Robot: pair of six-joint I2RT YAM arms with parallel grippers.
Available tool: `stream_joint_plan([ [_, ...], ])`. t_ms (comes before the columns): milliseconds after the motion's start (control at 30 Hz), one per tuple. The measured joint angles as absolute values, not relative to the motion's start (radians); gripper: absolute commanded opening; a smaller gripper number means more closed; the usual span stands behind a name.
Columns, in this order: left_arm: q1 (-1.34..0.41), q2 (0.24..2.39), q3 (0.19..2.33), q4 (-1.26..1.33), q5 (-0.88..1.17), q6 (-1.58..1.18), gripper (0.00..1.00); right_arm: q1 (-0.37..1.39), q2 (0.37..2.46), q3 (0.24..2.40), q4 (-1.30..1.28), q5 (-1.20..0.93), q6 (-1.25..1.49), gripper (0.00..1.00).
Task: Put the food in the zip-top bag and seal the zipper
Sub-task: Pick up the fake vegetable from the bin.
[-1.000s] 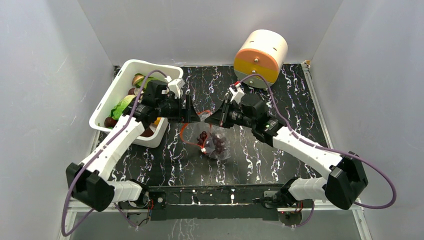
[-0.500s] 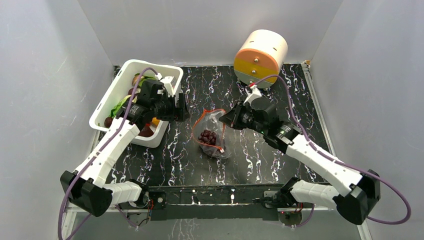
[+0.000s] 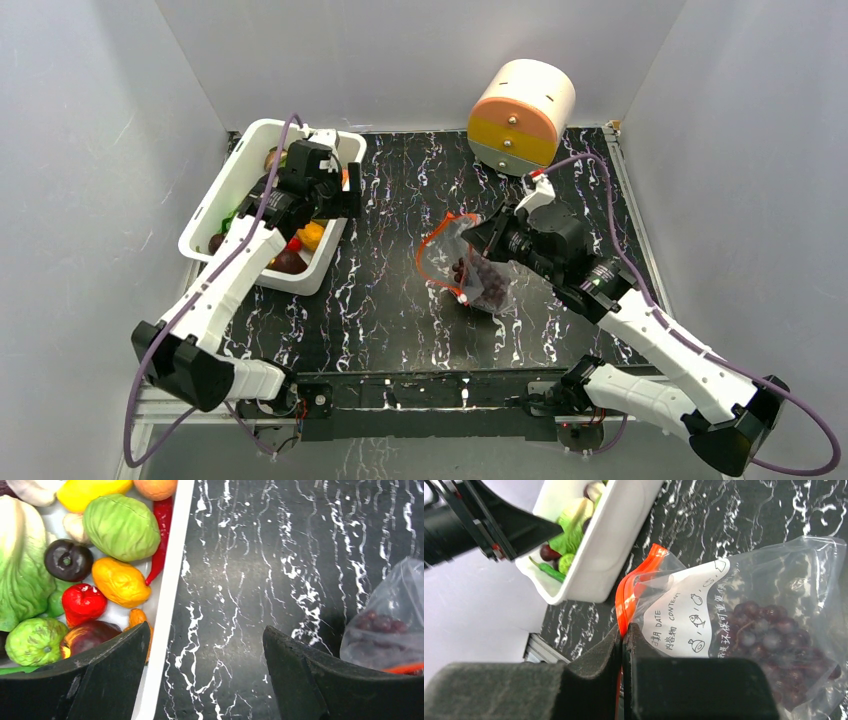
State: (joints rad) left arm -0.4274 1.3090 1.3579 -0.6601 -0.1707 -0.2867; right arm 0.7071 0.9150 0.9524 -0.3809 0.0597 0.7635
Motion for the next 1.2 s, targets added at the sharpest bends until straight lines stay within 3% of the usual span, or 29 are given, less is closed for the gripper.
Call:
stream_joint_plan([
  [433,-0.152,1.496,1.418,-0.592,-0.166,-0.281,0.85,0.707,0.915,0.875,-0.390,0.014,0.747,0.00],
  [833,-0.028,1.758,1.515,-0.493,-0.087,-0.266,0.88,0.707,0.915,0.875,-0.394,-0.003,0.768,0.00],
  [1200,-0.018,1.813,1.522,-0.449,-0.005,-0.242,0.90,0.707,0.960,0.918,-0.404,0.001,0.768,0.00],
])
